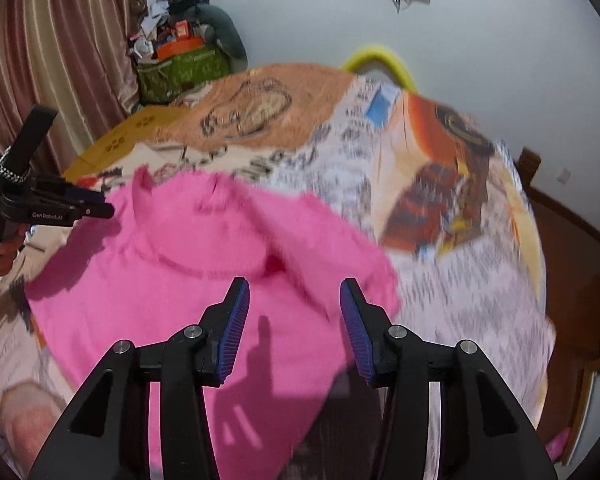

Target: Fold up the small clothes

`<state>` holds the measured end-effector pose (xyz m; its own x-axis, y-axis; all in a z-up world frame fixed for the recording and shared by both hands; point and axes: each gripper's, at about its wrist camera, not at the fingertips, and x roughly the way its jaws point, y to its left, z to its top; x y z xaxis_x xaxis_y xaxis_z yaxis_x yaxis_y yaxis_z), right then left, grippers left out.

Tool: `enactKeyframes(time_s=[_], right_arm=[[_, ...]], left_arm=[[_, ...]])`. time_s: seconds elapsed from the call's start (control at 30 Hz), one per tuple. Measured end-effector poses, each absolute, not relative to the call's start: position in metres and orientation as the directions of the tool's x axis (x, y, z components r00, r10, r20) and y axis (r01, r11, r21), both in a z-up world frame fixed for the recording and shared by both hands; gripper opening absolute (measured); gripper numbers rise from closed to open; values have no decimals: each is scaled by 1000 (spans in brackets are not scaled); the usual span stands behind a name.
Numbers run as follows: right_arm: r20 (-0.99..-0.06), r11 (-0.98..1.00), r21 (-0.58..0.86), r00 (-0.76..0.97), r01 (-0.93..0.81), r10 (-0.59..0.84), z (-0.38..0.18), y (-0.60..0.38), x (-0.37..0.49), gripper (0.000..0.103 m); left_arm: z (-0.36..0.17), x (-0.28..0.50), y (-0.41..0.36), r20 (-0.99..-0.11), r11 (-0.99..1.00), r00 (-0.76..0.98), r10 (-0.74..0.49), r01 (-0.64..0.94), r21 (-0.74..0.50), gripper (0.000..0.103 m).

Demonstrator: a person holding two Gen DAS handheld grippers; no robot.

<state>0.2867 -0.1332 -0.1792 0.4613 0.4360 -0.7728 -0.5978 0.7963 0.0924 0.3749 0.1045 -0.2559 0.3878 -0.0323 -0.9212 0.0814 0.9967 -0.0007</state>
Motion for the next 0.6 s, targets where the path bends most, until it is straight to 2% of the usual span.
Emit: enactKeyframes(time_s=[0.23,0.43,0.6], right_arm=[[-802,790,68,437,-610,407,-201,-129,301,43],[-796,817,58,468,-573,384,-207,-118,343,43],[-735,873,212,517,-439,438,-199,-145,365,43]], left_arm=[[-271,413,70,-921,992,388,1,112,49,46],[-252,455,80,-883,998,464,65,-12,66,46],[-234,465,108,-867,994,493,77,-105,28,46]])
